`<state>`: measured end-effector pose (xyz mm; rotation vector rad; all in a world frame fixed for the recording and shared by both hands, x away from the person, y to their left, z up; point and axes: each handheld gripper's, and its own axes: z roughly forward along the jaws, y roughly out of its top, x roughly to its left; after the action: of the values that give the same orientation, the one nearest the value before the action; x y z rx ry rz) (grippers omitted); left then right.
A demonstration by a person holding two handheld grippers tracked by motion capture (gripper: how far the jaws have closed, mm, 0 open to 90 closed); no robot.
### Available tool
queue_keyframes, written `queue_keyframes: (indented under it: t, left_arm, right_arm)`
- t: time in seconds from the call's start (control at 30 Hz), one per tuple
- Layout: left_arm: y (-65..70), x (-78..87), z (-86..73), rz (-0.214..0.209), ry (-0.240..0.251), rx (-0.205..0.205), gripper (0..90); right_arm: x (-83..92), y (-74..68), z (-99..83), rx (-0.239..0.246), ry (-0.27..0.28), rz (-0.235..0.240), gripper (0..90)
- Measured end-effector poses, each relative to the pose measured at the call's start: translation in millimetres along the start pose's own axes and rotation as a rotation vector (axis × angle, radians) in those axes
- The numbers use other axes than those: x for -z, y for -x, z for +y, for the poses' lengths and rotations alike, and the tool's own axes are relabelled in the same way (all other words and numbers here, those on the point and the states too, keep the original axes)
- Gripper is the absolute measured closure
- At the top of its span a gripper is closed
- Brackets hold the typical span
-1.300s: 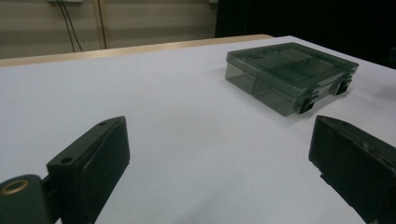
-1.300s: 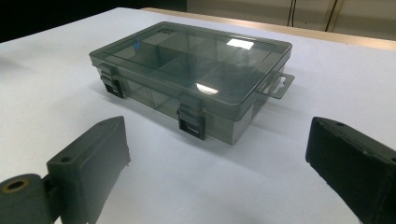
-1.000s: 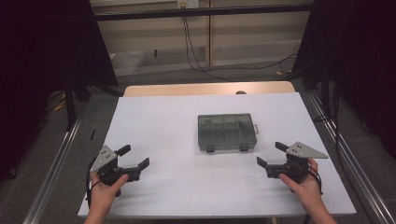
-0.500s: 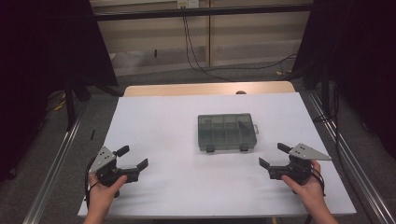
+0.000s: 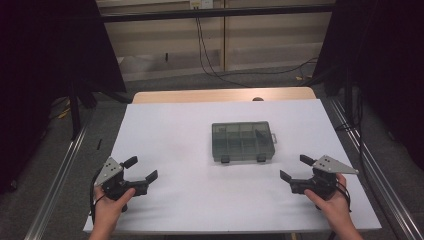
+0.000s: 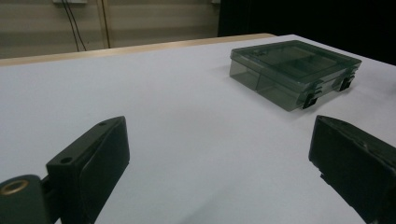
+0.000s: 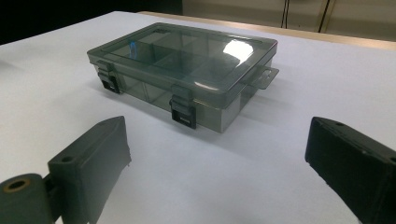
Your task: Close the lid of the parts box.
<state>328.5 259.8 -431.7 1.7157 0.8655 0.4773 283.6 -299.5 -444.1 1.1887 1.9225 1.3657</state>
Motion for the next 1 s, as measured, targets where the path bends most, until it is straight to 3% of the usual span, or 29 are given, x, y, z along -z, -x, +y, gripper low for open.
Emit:
queue_keyframes:
  t: [0.67, 0.87, 1.0]
  left_arm:
    - [-2.2, 3.5, -4.5, 0.003, 0.004, 0.009, 5.3]
    - [-1.7, 3.2, -6.7, 0.001, -0.004, -0.008, 5.3]
    - [-1.6, 4.2, -8.2, 0.003, 0.003, 0.006, 5.3]
  right_arm:
    - [6.7, 3.9, -6.8, -0.004, 0.012, -0.013, 5.8]
    - [7.5, 5.1, -9.0, -0.011, 0.015, -0.014, 5.8]
    - [7.5, 4.4, -10.5, -0.01, 0.013, -0.01, 5.8]
